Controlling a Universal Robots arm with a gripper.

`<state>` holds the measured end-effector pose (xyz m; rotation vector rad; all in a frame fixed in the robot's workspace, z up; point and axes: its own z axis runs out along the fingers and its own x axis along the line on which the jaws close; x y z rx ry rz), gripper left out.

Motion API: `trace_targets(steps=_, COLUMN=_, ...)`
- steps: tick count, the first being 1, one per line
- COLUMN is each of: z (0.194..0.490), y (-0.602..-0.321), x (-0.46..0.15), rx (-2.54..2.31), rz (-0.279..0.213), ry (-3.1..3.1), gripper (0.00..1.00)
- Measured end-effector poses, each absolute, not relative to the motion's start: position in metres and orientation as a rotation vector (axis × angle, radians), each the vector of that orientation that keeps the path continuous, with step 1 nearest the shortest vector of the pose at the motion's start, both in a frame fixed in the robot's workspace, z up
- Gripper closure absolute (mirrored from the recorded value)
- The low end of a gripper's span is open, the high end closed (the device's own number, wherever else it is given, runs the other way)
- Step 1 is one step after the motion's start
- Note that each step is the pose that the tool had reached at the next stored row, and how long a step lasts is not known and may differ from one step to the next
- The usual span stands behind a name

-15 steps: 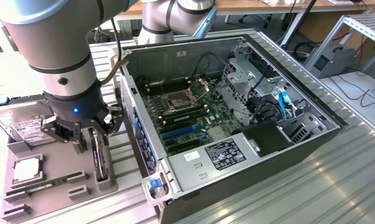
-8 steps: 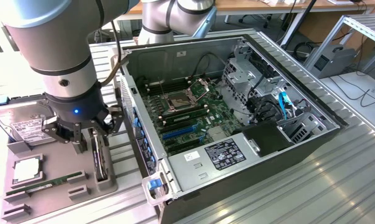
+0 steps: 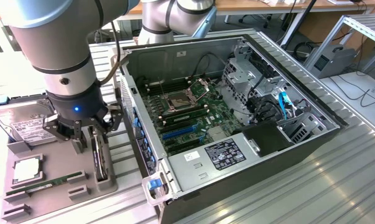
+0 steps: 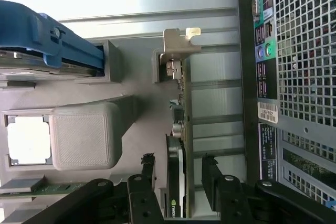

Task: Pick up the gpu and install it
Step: 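Pick up the gpu and move the gpu toward the slot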

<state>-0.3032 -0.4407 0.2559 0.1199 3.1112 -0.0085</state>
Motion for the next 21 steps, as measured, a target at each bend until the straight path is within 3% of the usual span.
trace_targets(steps=19, z=0.2489, y=-0.4406, x=-0.3039, rx=0.12, rz=-0.009, ry=3.111, gripper=0.52)
trace_targets(steps=21, z=0.2489, y=-0.4406, x=-0.3039, rx=0.12, rz=-0.009, ry=3.111, gripper=0.65)
